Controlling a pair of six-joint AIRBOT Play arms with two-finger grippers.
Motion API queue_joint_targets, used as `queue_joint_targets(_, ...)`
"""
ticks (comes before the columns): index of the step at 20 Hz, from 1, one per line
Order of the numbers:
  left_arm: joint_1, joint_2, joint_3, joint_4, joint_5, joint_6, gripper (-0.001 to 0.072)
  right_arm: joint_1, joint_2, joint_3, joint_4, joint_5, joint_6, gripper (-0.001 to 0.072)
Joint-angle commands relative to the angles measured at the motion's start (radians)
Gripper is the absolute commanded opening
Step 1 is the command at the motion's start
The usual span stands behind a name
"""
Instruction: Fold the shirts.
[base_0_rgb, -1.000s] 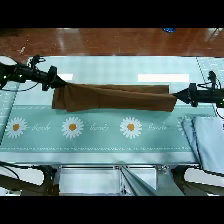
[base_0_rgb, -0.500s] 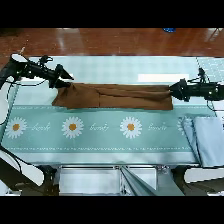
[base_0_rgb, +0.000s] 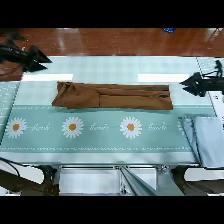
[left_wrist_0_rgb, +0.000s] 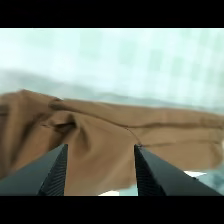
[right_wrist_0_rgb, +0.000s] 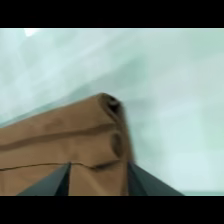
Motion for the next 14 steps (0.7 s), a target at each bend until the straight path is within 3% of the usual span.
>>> queue_joint_targets(1, -0.008, 0.208, -0.043, 0.187, 0.154, 0.016, 0.0507, -0.034, 0.050, -0.051, -0.172, -0.006, 0.094, 0.0413)
queue_joint_targets(7, -0.225, 0.560, -0.493, 0.193, 0.377, 0.103, 0.0508, 0.080, 0.011, -0.237, -0.052, -0.152, 0.011, 0.0413)
queue_joint_targets(13, -0.385, 0.537, -0.664, 0.181, 0.371, 0.105, 0.0508, 0.173, -0.101, -0.237, 0.169, -0.167, -0.080, 0.0404)
queue_joint_targets(14, -0.409, 0.517, -0.668, 0.181, 0.370, 0.105, 0.0507, 0.189, -0.108, -0.233, 0.173, -0.173, -0.083, 0.0316)
